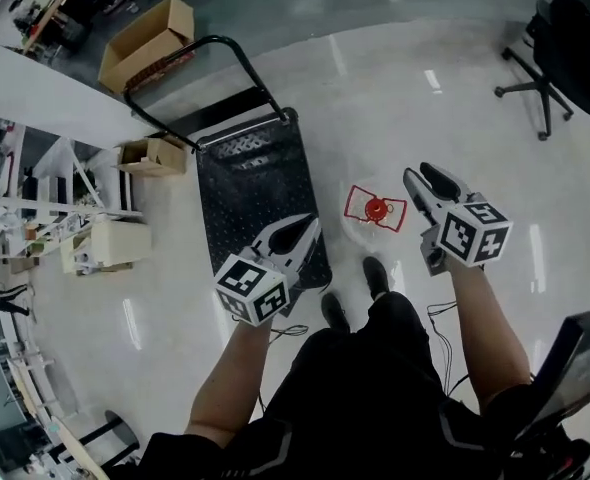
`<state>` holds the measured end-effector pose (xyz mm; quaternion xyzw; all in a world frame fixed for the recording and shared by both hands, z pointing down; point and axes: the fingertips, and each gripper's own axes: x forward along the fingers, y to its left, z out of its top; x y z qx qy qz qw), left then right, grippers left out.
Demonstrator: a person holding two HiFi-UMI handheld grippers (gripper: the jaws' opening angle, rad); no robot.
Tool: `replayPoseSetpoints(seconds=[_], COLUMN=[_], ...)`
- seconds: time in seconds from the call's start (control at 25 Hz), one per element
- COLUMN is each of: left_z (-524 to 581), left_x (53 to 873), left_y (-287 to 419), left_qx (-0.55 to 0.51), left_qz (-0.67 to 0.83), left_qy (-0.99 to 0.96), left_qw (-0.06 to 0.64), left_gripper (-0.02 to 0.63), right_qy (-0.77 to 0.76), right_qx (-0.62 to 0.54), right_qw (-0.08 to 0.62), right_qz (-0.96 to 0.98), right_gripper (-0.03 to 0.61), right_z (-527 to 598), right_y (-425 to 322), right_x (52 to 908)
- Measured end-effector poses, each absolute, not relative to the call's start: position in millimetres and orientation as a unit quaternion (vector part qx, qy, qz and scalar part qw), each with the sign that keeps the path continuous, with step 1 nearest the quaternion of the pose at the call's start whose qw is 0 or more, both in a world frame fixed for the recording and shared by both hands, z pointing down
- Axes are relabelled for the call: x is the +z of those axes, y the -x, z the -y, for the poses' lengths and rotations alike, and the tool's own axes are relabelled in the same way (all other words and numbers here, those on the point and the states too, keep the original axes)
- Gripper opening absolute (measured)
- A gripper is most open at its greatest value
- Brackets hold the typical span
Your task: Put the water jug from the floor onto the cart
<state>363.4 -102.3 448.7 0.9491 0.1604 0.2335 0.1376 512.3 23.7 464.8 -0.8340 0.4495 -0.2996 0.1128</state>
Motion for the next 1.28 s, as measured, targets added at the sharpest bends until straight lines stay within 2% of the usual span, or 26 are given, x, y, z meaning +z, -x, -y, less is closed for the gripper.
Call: replayPoseSetpoints(seconds=[0.12, 0.32, 0.52, 0.8, 1.0, 1.12, 1.28], left_z=[89.0, 76.7, 75.4, 56.7, 47.5, 51.2, 53.6], left_x=[502.2, 594.9, 662.7, 721.7, 740.4, 755.4, 769.8], left_y=[-377.8, -382.9, -384.1, -385.8, -384.1, -382.1, -374.7], left_qx=[0.288, 0.383, 0.419, 0.467, 0.473, 0.486, 0.486], left_qz=[-0.174, -0.177, -0.137, -0.142, -0.141, -0.135, -0.122], left_qy=[-0.928, -0.886, -0.862, -0.831, -0.813, -0.809, -0.803], left_qw=[0.161, 0.193, 0.251, 0.268, 0.308, 0.301, 0.321], left_gripper=[-0.003, -0.003, -0.003, -0.003, -0.003, -0.003, -0.003], right_qy=[0.821, 0.797, 0.762, 0.734, 0.716, 0.709, 0.690], right_qx=[-0.350, -0.441, -0.526, -0.595, -0.631, -0.640, -0.642], right_qw=[0.142, 0.144, 0.143, 0.108, 0.148, 0.163, 0.234], right_qz=[-0.427, -0.387, -0.349, -0.309, -0.258, -0.248, -0.237], right_gripper=[0.192, 0.202, 0.202, 0.215, 0.215, 0.215, 0.213], right_z=[-27.3, -44.1, -64.5, -73.9, -85.2, -86.7, -75.7], right_y=[-526.9, -532.5, -510.2, -495.3, -489.5, -487.4, -486.2], right_x=[530.3, 639.3, 731.1, 822.2, 867.0, 889.5, 906.9])
